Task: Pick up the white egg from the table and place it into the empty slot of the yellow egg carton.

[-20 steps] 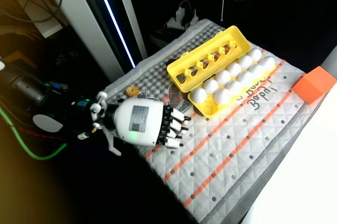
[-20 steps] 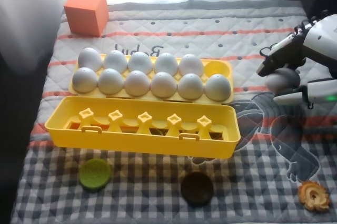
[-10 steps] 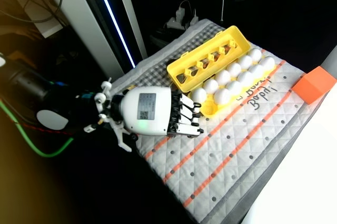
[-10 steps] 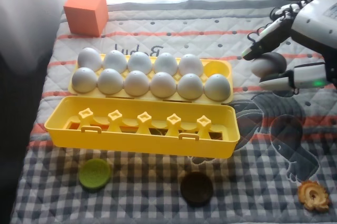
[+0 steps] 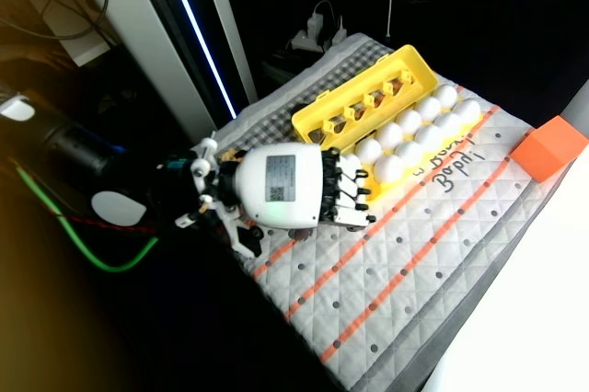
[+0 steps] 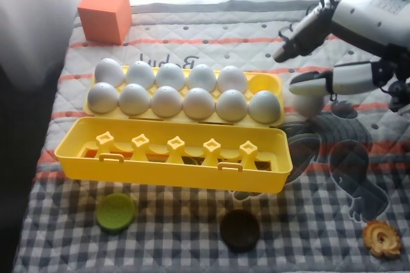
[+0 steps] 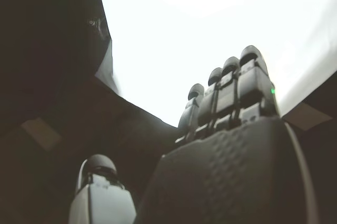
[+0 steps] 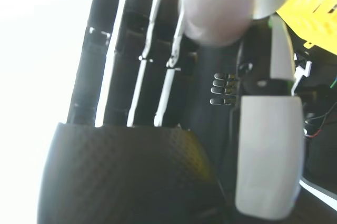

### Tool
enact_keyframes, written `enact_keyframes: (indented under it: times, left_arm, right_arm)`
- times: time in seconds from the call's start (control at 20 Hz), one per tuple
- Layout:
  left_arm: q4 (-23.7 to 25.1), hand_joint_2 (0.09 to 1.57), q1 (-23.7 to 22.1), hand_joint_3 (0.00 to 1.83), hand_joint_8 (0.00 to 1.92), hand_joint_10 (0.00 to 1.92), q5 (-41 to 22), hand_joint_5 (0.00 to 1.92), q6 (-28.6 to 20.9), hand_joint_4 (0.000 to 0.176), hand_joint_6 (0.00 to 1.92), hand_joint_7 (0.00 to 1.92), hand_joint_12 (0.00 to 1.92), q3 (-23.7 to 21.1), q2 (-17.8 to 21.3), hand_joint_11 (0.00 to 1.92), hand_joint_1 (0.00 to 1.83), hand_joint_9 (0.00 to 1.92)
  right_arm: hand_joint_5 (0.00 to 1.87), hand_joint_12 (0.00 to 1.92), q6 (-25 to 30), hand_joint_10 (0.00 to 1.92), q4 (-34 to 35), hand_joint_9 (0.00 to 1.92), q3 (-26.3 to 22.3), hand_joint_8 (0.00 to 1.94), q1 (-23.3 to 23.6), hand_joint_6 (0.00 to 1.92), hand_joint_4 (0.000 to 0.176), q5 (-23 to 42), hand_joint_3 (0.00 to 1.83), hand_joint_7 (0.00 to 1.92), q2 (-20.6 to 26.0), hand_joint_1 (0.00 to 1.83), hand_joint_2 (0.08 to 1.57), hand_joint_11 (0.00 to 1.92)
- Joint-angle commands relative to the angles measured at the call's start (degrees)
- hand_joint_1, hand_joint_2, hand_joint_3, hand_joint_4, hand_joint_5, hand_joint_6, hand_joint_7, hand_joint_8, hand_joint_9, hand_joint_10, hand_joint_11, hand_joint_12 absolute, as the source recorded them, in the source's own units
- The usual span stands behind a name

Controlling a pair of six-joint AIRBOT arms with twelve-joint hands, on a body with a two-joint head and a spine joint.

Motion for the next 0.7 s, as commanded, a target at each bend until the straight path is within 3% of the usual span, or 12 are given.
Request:
enact_keyframes:
  times: [0.0, 0.05, 0.1, 0.15, 0.2, 0.25, 0.3, 0.35, 0.4, 0.5, 0.6, 0.65]
  left_arm:
    - [0.59, 0.74, -0.5, 0.0, 0.0, 0.0, -7.0, 0.0, -0.3, 0.105, 0.0, 0.0, 0.0, 0.35, -0.2, 0.0, 0.0, 0.0]
    - [0.59, 0.75, -0.5, 0.01, 0.0, 0.0, -6.95, 0.0, -0.3, 0.097, 0.0, 0.0, 0.0, 0.35, -0.2, 0.0, 0.0, 0.0]
    - [0.6, 0.75, -0.5, 0.01, 0.0, 0.0, -6.95, 0.0, -0.3, 0.097, 0.0, 0.0, 0.0, 0.35, -0.21, 0.0, 0.0, 0.0]
    - [0.6, 0.76, -0.5, 0.01, 0.0, 0.0, -6.96, 0.0, -0.3, 0.091, 0.0, 0.0, 0.0, 0.36, -0.2, 0.0, 0.0, 0.0]
    - [0.6, 0.76, -0.49, 0.01, 0.0, 0.0, -6.95, 0.0, -0.3, 0.091, 0.0, 0.0, 0.0, 0.36, -0.16, 0.0, 0.0, 0.0]
    - [0.59, 0.75, -0.48, 0.0, 0.0, 0.0, -6.95, 0.0, -0.3, 0.104, 0.0, 0.0, 0.0, 0.3, -0.13, 0.0, 0.0, 0.0]
    - [0.53, 0.74, -0.45, 0.0, 0.0, 0.0, -6.96, 0.0, -0.3, 0.106, 0.0, 0.0, 0.0, 0.28, -0.14, 0.0, 0.0, 0.0]
    - [0.49, 0.74, -0.4, 0.0, 0.0, 0.0, -6.88, 0.0, -0.3, 0.105, 0.0, 0.0, 0.0, 0.28, -0.15, 0.0, 0.0, 0.0]
    - [0.48, 0.74, -0.37, 0.0, 0.0, 0.0, -6.88, 0.0, -0.3, 0.106, 0.0, 0.0, 0.0, 0.28, -0.15, 0.0, 0.0, 0.0]
    - [0.47, 0.74, -0.37, 0.0, 0.0, 0.0, -6.85, 0.0, -0.3, 0.099, 0.0, 0.0, 0.0, 0.28, -0.15, 0.0, 0.0, 0.0]
    - [0.47, 0.74, -0.37, 0.0, 0.0, 0.0, -6.85, 0.0, -0.3, 0.097, 0.0, 0.0, 0.0, 0.27, -0.16, 0.0, 0.0, 0.0]
    - [0.47, 0.73, -0.37, 0.0, 0.0, 0.0, -6.84, 0.0, -0.3, 0.102, 0.0, 0.0, 0.0, 0.28, -0.16, 0.0, 0.0, 0.0]
  right_arm:
    - [1.02, 0.77, 0.62, 0.0, 1.92, 1.16, 0.43, 0.0, 0.93, 0.88, 0.08, 6.26, 0.0, 1.15, -0.62, 1.05, 1.09, 0.86]
    - [1.02, 0.77, 1.21, 0.01, 1.91, 1.18, 1.02, 0.0, 1.06, 0.91, 0.069, 6.27, 0.0, 1.16, -1.24, 1.06, 1.09, 0.87]
    - [1.02, 0.77, 1.73, 0.01, 1.78, 1.18, 1.36, 0.0, 1.15, 0.91, 0.069, 6.27, 0.0, 1.16, -1.51, 1.06, 1.09, 0.87]
    - [1.03, 0.85, 1.78, 0.01, 1.74, 1.22, 1.38, 0.0, 1.16, 0.89, 0.001, 6.27, 0.0, 1.17, -1.52, 1.09, 1.09, 0.9]
    - [1.03, 0.85, 1.92, 0.01, 1.61, 1.22, 1.39, 0.0, 1.16, 0.89, 0.001, 6.26, 0.0, 1.17, -1.5, 1.09, 1.09, 0.9]
    - [1.02, 0.83, 2.29, 0.0, 1.28, 1.16, 1.44, 0.0, 1.16, 0.92, 0.033, 6.24, 0.0, 1.14, -1.48, 1.08, 1.09, 0.83]
    - [1.01, 0.81, 2.39, 0.0, 1.14, 1.15, 1.42, 0.0, 1.16, 0.94, 0.061, 6.17, 0.0, 1.13, -1.47, 1.06, 1.1, 0.82]
    - [0.92, 0.83, 2.39, 0.0, 0.97, 1.13, 1.38, 0.0, 1.15, 0.37, 0.0, 5.9, 0.0, 1.11, -1.47, 0.93, 1.07, 0.82]
    - [0.97, 0.85, 2.38, 0.0, 0.72, 1.14, 1.36, 0.0, 1.15, 0.13, 0.0, 5.56, 0.0, 1.11, -1.47, 0.89, 1.05, 0.83]
    - [0.92, 0.87, 1.78, 0.0, 0.63, 1.08, 0.99, 0.0, 1.15, 0.01, 0.0, 5.28, 0.0, 1.04, -1.4, 0.84, 0.99, 0.77]
    - [0.81, 0.93, 0.44, 0.0, 0.63, 0.94, 0.35, 0.0, 1.15, 0.0, 0.0, 4.44, 0.0, 0.91, -0.47, 0.85, 0.95, 0.6]
    - [0.79, 0.81, -0.43, 0.0, 0.63, 0.88, -0.06, 0.0, 1.15, 0.0, 0.0, 3.92, 0.0, 0.87, 0.01, 0.87, 0.92, 0.57]
